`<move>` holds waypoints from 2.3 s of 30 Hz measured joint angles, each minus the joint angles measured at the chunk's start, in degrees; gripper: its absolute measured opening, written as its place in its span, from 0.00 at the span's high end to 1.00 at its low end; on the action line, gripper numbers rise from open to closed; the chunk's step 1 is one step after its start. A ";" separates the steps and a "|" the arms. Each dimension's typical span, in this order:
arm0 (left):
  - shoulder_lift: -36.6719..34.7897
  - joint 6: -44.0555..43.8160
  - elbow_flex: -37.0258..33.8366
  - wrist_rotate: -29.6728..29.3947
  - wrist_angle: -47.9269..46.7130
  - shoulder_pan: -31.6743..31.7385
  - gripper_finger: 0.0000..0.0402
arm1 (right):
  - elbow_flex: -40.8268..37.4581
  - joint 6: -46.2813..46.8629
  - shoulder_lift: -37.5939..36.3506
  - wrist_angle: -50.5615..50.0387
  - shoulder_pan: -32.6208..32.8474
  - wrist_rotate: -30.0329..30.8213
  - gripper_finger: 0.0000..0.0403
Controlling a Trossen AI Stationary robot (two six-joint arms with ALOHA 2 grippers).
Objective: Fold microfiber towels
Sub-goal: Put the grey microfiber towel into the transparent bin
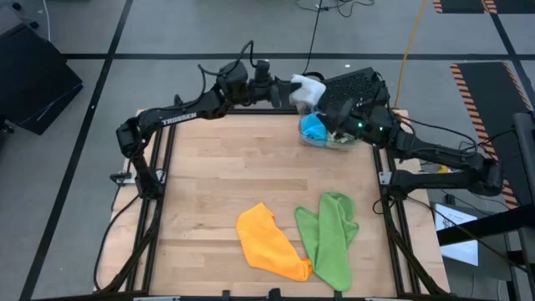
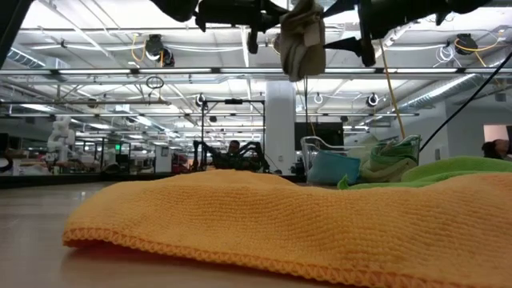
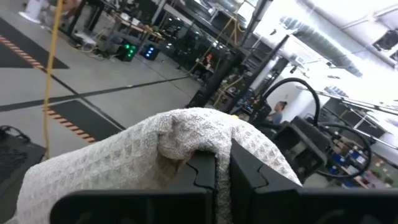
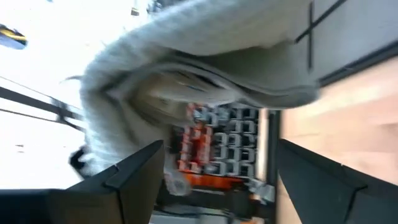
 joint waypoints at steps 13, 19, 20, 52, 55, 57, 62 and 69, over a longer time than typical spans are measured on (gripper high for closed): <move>1.54 -1.39 0.55 -0.84 1.27 2.36 0.96 | 0.02 13.30 9.22 17.75 -11.56 -9.32 0.19; 3.39 0.55 0.57 1.84 1.23 1.42 0.97 | 0.04 18.36 15.37 29.66 -13.88 -15.45 0.18; 3.49 0.27 0.51 1.82 1.05 1.37 0.97 | 0.04 18.53 15.71 29.58 -14.32 -16.75 0.18; 3.31 -17.97 0.53 25.02 18.17 7.98 0.97 | 2.96 -62.58 2.63 9.83 -20.63 -25.19 0.16; 3.31 -19.03 0.53 24.69 19.25 7.31 0.95 | 2.94 -68.21 2.98 9.03 -19.22 -23.42 0.16; 3.29 -20.36 0.53 24.35 20.32 6.71 0.95 | 2.91 -70.69 3.13 8.93 -18.44 -22.45 0.16; 3.25 -22.41 0.53 23.58 20.45 5.75 0.97 | 2.86 -72.62 5.27 11.29 -15.16 -22.48 0.15; 3.25 -24.19 0.53 20.36 20.20 5.46 0.95 | 4.03 -68.31 9.30 17.17 -10.71 -18.58 0.12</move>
